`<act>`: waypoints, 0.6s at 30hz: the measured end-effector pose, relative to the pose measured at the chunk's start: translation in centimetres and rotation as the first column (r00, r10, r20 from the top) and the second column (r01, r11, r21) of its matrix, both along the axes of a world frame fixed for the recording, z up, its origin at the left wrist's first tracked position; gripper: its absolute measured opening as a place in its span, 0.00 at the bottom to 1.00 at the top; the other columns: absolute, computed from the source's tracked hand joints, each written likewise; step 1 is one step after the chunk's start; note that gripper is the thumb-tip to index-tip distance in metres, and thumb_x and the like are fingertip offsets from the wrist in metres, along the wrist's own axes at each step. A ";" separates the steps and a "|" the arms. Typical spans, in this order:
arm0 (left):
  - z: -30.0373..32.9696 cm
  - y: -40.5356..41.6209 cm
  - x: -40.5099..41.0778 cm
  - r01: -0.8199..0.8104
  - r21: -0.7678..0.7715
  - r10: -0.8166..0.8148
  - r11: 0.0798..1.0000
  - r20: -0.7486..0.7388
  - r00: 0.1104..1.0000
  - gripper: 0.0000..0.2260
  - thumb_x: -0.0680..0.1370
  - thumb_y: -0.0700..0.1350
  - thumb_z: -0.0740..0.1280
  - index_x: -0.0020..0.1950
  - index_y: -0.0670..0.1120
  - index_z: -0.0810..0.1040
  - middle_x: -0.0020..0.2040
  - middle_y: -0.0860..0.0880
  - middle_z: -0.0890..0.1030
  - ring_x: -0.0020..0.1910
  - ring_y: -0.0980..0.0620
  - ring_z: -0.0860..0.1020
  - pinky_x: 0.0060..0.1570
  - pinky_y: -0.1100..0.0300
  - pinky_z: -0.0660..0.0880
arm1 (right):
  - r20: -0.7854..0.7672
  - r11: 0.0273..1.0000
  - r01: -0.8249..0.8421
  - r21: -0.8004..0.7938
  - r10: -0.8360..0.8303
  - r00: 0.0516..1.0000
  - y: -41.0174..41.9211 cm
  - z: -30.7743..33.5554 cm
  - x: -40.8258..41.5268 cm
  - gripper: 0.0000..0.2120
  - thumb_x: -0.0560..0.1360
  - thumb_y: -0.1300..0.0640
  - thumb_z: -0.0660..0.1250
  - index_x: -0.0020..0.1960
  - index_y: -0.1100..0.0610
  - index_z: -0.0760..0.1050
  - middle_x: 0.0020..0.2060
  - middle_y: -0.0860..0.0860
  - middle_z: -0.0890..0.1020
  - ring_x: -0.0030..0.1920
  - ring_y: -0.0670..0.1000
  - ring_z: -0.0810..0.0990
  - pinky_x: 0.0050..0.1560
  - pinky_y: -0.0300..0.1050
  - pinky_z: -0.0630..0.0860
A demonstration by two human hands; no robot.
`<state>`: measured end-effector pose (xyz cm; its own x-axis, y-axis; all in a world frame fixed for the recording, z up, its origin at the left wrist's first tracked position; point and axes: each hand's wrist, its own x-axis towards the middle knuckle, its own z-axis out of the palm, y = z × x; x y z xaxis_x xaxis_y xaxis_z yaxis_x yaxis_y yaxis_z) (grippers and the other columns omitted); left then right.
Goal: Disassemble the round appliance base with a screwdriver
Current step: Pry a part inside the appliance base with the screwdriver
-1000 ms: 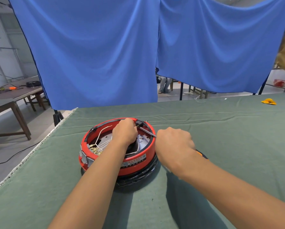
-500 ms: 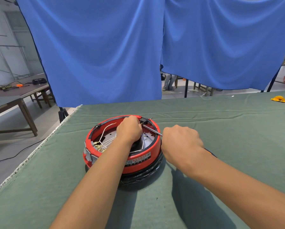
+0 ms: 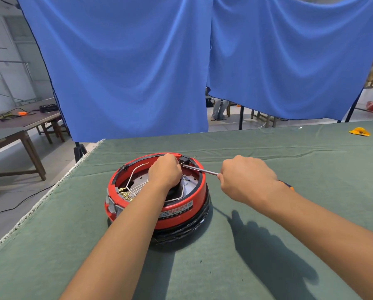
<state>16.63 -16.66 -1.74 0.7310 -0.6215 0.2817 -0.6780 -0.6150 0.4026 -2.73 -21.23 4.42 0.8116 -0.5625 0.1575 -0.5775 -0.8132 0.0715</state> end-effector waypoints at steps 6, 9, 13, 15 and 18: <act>0.0 -0.1 -0.1 0.000 0.004 0.000 1.000 0.001 1.000 0.10 0.76 0.40 0.59 0.40 0.41 0.77 0.42 0.42 0.81 0.42 0.41 0.78 0.38 0.55 0.72 | 0.032 1.000 -0.003 0.014 0.003 0.999 1.9 -0.1 -0.5 0.07 0.78 0.59 0.59 0.41 0.53 0.65 0.44 0.54 0.79 0.39 0.57 0.69 0.39 0.44 0.65; -0.2 -0.1 0.0 0.000 0.001 0.000 1.000 0.007 1.000 0.09 0.76 0.40 0.59 0.39 0.41 0.76 0.40 0.42 0.80 0.41 0.40 0.78 0.36 0.56 0.71 | 0.028 1.000 0.021 0.023 -0.021 0.999 3.1 0.1 -0.2 0.07 0.75 0.62 0.60 0.42 0.53 0.65 0.37 0.52 0.71 0.39 0.56 0.69 0.39 0.44 0.66; -0.2 -0.1 0.1 0.004 -0.004 -0.004 1.000 -0.004 1.000 0.09 0.75 0.39 0.59 0.36 0.41 0.74 0.38 0.42 0.79 0.40 0.40 0.77 0.34 0.57 0.69 | 0.020 0.997 0.059 0.046 -0.060 0.998 3.9 -0.2 0.1 0.07 0.75 0.64 0.61 0.43 0.53 0.67 0.39 0.52 0.73 0.40 0.56 0.71 0.40 0.44 0.67; -0.1 -0.1 0.1 0.005 -0.004 -0.005 1.000 -0.010 1.000 0.09 0.75 0.39 0.59 0.35 0.41 0.74 0.37 0.43 0.78 0.40 0.39 0.77 0.34 0.57 0.69 | 0.025 0.995 0.074 0.063 -0.076 0.997 4.1 -0.2 0.1 0.06 0.75 0.63 0.61 0.45 0.53 0.69 0.43 0.53 0.78 0.41 0.57 0.73 0.40 0.44 0.68; -0.1 -0.1 0.1 0.008 -0.008 -0.008 1.000 -0.011 1.000 0.10 0.74 0.39 0.59 0.34 0.42 0.73 0.36 0.43 0.77 0.38 0.40 0.76 0.34 0.57 0.69 | 0.016 0.995 0.078 0.057 -0.079 0.997 4.2 -0.2 0.3 0.08 0.75 0.63 0.61 0.52 0.55 0.74 0.50 0.54 0.80 0.48 0.57 0.79 0.41 0.44 0.68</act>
